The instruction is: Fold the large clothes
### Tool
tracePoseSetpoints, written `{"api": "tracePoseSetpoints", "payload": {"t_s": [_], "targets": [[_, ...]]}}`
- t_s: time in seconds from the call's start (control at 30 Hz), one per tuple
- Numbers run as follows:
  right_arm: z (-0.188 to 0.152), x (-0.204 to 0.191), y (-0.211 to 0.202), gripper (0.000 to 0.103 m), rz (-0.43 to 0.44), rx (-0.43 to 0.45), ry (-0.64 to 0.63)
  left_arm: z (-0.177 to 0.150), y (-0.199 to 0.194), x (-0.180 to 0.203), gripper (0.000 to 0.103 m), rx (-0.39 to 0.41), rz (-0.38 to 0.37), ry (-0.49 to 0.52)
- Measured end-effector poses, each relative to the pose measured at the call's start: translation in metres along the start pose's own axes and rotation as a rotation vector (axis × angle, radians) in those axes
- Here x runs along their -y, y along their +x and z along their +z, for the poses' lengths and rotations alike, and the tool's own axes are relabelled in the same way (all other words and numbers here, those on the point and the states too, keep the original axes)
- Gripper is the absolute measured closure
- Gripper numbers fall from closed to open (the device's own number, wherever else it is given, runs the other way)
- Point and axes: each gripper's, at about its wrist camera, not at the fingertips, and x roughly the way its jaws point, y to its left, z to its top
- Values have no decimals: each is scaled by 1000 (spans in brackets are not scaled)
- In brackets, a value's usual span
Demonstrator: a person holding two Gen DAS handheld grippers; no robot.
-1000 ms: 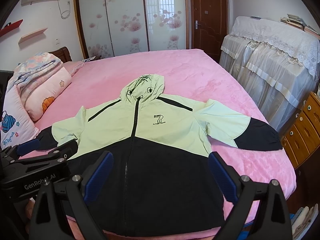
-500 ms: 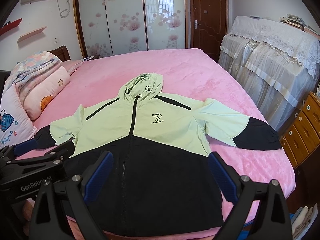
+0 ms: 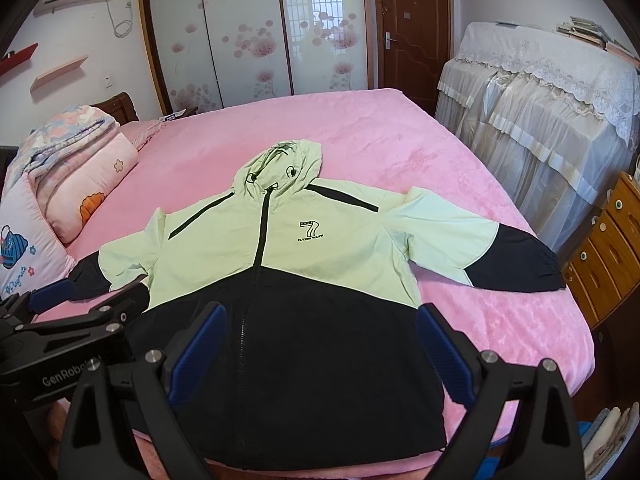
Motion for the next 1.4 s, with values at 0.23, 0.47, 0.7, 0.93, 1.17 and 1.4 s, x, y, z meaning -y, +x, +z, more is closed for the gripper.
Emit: {"api": "tracePoseSetpoints", "payload": {"t_s": [0.23,0.47,0.7,0.93,1.17,1.4], "targets": [[3,15,1,11,21,2,39,0,0,7,2,22,-11,-5],[3,37,6,11,10,-10,132,1,1,20,2,43,-41,24],[9,60,2,11,-20,31,157,8,2,41,2,50,-84,75],[29,87,0,11,-95,89,116,34,5,86,2,61,-163,169],[49,145,8,11,-207,154,157,76,15,139,2,138,-225,188],[58,223,38,11,-317,139,256,106,58,198,2,127,-232,230]]}}
